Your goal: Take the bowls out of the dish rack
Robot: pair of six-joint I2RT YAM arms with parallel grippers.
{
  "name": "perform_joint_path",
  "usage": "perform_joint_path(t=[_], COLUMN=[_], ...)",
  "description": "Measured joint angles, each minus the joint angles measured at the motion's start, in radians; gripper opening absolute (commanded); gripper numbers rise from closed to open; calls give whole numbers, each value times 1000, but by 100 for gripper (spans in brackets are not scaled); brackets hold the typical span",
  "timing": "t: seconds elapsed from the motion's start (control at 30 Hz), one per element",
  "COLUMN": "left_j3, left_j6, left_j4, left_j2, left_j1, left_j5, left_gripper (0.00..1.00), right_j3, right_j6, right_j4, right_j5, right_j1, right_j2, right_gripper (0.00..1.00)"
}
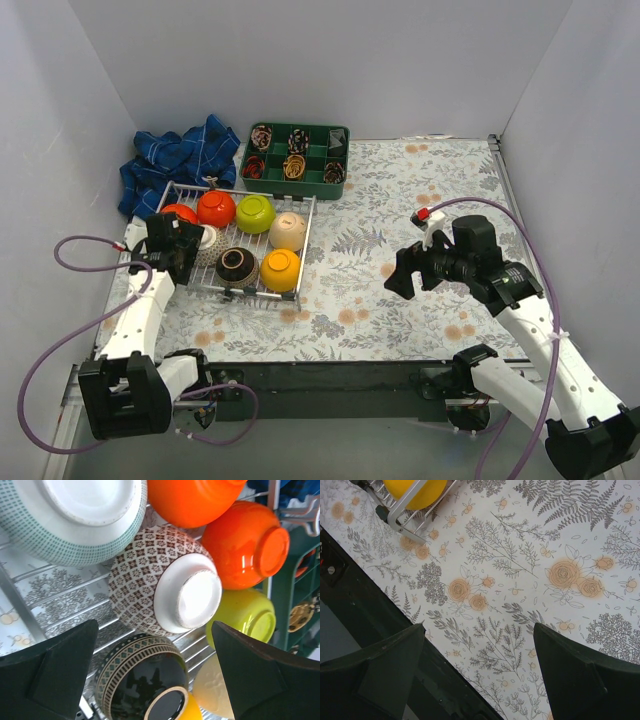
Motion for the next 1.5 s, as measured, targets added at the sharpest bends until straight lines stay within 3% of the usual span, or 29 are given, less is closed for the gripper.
perform_joint_path(t=[0.37, 0.7, 1.5], left_j3=[-143, -209, -224], left_j6=[-119, -136, -76], left_j4=[220, 360, 439], left_j2=[6, 3, 51], left_j1=[0, 29, 34], left_j5=[4, 3, 19], left_gripper=[98, 98, 98], right_j3=[0, -1, -1], right_j6=[-1, -4, -5], right_j4=[-2, -4, -4], right_j5=[-25, -25, -24], right_j1=[5, 8, 8], right_j2=[-11, -24, -24], right_gripper=[99, 98, 99])
